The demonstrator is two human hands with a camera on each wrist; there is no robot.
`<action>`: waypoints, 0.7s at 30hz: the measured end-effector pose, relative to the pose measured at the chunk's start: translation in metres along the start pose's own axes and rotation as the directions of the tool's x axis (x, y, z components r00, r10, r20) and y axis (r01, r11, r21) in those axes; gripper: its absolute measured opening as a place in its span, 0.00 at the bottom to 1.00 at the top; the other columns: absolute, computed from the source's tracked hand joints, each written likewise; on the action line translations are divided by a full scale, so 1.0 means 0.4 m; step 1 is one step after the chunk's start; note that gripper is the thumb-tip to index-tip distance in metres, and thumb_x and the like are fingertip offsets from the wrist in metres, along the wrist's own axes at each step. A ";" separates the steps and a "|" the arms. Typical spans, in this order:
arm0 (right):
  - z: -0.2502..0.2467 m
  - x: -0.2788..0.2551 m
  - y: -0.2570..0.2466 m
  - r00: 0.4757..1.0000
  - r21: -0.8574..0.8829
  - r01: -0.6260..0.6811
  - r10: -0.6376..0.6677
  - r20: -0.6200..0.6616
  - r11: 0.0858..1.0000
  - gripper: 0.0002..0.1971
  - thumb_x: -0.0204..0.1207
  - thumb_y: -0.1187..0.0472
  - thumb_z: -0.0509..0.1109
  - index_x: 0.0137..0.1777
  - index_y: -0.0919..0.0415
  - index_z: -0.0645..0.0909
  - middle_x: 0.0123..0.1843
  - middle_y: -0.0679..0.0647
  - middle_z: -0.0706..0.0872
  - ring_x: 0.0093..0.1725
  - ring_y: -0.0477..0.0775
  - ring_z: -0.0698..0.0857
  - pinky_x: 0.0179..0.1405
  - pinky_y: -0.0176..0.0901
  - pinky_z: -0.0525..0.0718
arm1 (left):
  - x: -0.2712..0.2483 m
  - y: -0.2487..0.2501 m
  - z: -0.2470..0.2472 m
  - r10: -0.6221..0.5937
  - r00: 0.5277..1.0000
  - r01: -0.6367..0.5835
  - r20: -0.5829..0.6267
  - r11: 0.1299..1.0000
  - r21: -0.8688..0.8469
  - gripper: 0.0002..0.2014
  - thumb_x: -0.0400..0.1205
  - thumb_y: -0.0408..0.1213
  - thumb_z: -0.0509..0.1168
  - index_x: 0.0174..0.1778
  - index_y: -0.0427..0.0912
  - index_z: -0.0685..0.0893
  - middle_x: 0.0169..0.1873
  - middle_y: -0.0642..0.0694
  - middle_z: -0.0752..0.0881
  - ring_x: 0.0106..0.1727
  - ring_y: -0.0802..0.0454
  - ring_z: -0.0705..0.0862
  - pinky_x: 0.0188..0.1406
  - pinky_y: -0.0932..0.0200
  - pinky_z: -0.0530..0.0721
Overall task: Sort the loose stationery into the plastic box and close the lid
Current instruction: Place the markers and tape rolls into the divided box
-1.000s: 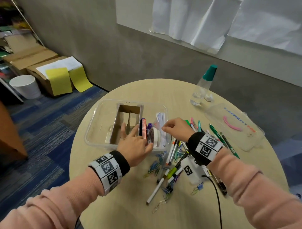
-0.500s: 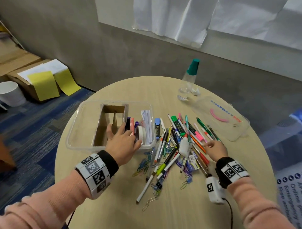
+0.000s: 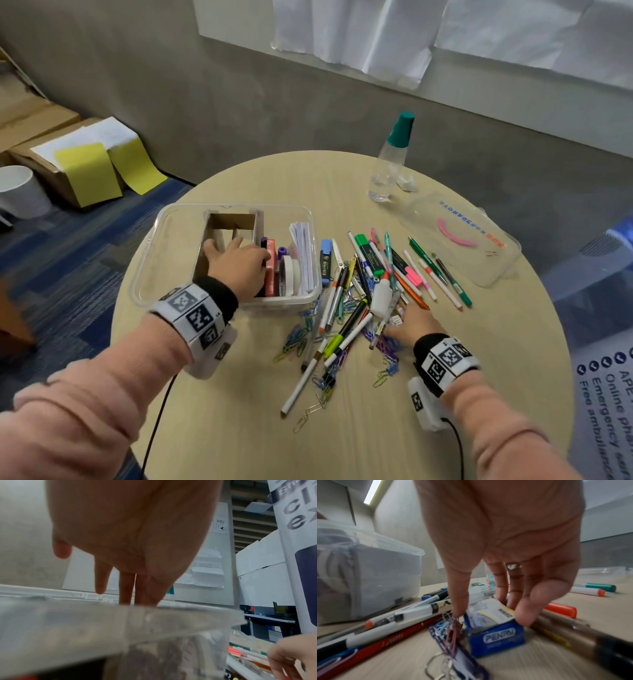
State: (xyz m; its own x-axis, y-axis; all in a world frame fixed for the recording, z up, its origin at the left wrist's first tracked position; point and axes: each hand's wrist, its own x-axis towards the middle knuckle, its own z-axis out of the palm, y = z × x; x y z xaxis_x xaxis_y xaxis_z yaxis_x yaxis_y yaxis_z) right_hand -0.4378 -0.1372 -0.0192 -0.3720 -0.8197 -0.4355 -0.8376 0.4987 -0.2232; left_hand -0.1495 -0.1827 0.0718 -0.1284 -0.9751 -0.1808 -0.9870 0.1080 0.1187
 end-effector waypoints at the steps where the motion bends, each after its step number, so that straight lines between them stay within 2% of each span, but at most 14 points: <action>1: 0.003 -0.004 -0.007 1.000 -0.025 -0.002 0.002 0.004 1.000 0.17 0.68 0.51 0.77 0.36 0.54 0.69 0.33 0.49 0.78 0.31 0.47 0.77 0.25 0.39 0.71 | 0.004 0.000 -0.005 0.002 1.000 -0.002 0.023 1.000 0.005 0.18 0.84 0.40 0.53 0.68 0.56 0.76 0.70 0.50 0.75 0.79 0.46 0.60 0.74 0.29 0.49; 5: 0.014 -0.016 -0.020 1.000 -0.066 -0.002 0.001 -0.012 0.998 0.17 0.67 0.53 0.78 0.33 0.53 0.69 0.31 0.48 0.77 0.29 0.44 0.76 0.22 0.36 0.68 | 0.017 0.007 -0.004 0.037 0.994 -0.040 0.103 0.999 0.022 0.22 0.84 0.39 0.55 0.75 0.58 0.67 0.78 0.50 0.67 0.82 0.43 0.52 0.73 0.26 0.44; 8: 0.000 -0.022 -0.018 1.000 -0.070 -0.009 0.008 -0.007 0.998 0.15 0.66 0.51 0.78 0.38 0.55 0.74 0.37 0.50 0.81 0.39 0.51 0.82 0.35 0.41 0.80 | 0.024 0.005 0.009 0.065 0.986 -0.077 0.156 0.995 0.070 0.24 0.84 0.42 0.56 0.77 0.63 0.62 0.80 0.53 0.61 0.83 0.42 0.48 0.73 0.25 0.42; 9: -0.012 -0.025 -0.017 1.000 -0.079 -0.018 0.017 -0.005 0.997 0.15 0.66 0.50 0.77 0.40 0.56 0.75 0.39 0.52 0.82 0.42 0.53 0.83 0.37 0.41 0.80 | 0.026 0.002 0.015 0.066 0.983 -0.082 0.172 0.993 0.088 0.24 0.84 0.45 0.57 0.77 0.63 0.62 0.80 0.54 0.61 0.83 0.42 0.47 0.73 0.25 0.42; 12: -0.058 -0.040 -0.017 0.998 -0.005 -0.065 0.065 0.009 0.998 0.22 0.66 0.54 0.78 0.56 0.62 0.77 0.38 0.52 0.80 0.40 0.53 0.81 0.32 0.40 0.77 | 0.031 -0.009 0.031 0.069 0.979 -0.091 0.190 0.990 0.105 0.25 0.82 0.50 0.59 0.76 0.64 0.63 0.80 0.54 0.62 0.83 0.41 0.48 0.73 0.25 0.43; 14: -0.094 -0.055 -0.027 0.998 0.069 -0.055 0.054 0.015 0.996 0.33 0.65 0.57 0.79 0.68 0.63 0.69 0.46 0.55 0.81 0.45 0.55 0.82 0.39 0.43 0.81 | 0.033 -0.014 0.037 0.079 0.979 -0.098 0.186 0.991 0.096 0.25 0.81 0.53 0.60 0.75 0.64 0.65 0.80 0.54 0.63 0.83 0.41 0.48 0.72 0.24 0.43; 15: -0.115 -0.066 -0.036 0.999 0.123 -0.030 0.028 0.019 0.992 0.36 0.65 0.58 0.79 0.71 0.62 0.66 0.51 0.56 0.81 0.47 0.56 0.84 0.42 0.45 0.84 | 0.034 -0.017 0.039 0.088 0.979 -0.106 0.185 0.990 0.092 0.26 0.80 0.55 0.61 0.75 0.64 0.65 0.80 0.54 0.63 0.83 0.41 0.48 0.72 0.25 0.42; 16: -0.139 -0.080 -0.052 0.999 0.195 0.009 -0.015 0.030 0.981 0.36 0.66 0.60 0.79 0.70 0.60 0.65 0.51 0.56 0.81 0.44 0.55 0.85 0.38 0.43 0.85 | 0.034 -0.018 0.040 0.098 0.978 -0.115 0.183 0.989 0.090 0.27 0.78 0.57 0.62 0.75 0.63 0.66 0.79 0.54 0.63 0.83 0.41 0.48 0.72 0.25 0.42; 18: -0.191 -0.117 -0.099 0.985 0.368 0.114 -0.154 0.081 0.923 0.29 0.68 0.61 0.78 0.65 0.55 0.65 0.41 0.55 0.82 0.31 0.50 0.84 0.25 0.37 0.82 | 0.035 -0.019 0.038 0.114 0.977 -0.132 0.177 0.987 0.090 0.29 0.76 0.59 0.63 0.74 0.60 0.67 0.79 0.53 0.64 0.82 0.41 0.49 0.72 0.25 0.42; 20: -0.234 -0.154 -0.163 0.948 0.511 0.220 -0.306 0.090 0.831 0.24 0.71 0.60 0.76 0.62 0.51 0.68 0.34 0.56 0.83 0.23 0.48 0.82 0.20 0.36 0.81 | 0.036 -0.019 0.032 0.125 0.976 -0.143 0.179 0.985 0.096 0.30 0.76 0.58 0.64 0.73 0.55 0.68 0.79 0.51 0.64 0.82 0.41 0.48 0.73 0.25 0.41; 21: -0.250 -0.168 -0.199 0.927 0.562 0.260 -0.366 0.084 0.786 0.21 0.73 0.60 0.74 0.62 0.51 0.70 0.36 0.57 0.84 0.23 0.48 0.82 0.20 0.36 0.81 | 0.038 -0.018 0.029 0.126 0.975 -0.146 0.182 0.985 0.097 0.31 0.76 0.57 0.64 0.74 0.53 0.67 0.79 0.50 0.63 0.82 0.41 0.48 0.73 0.25 0.41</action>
State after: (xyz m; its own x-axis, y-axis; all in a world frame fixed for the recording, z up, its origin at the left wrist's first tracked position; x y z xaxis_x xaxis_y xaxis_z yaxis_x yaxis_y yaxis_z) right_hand -0.3862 -0.1497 0.1150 -0.0042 -0.9186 -0.3951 -0.5300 0.3371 -0.7781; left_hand -0.1455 -0.1960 0.0571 -0.2675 -0.9019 -0.3392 -0.9624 0.2672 0.0487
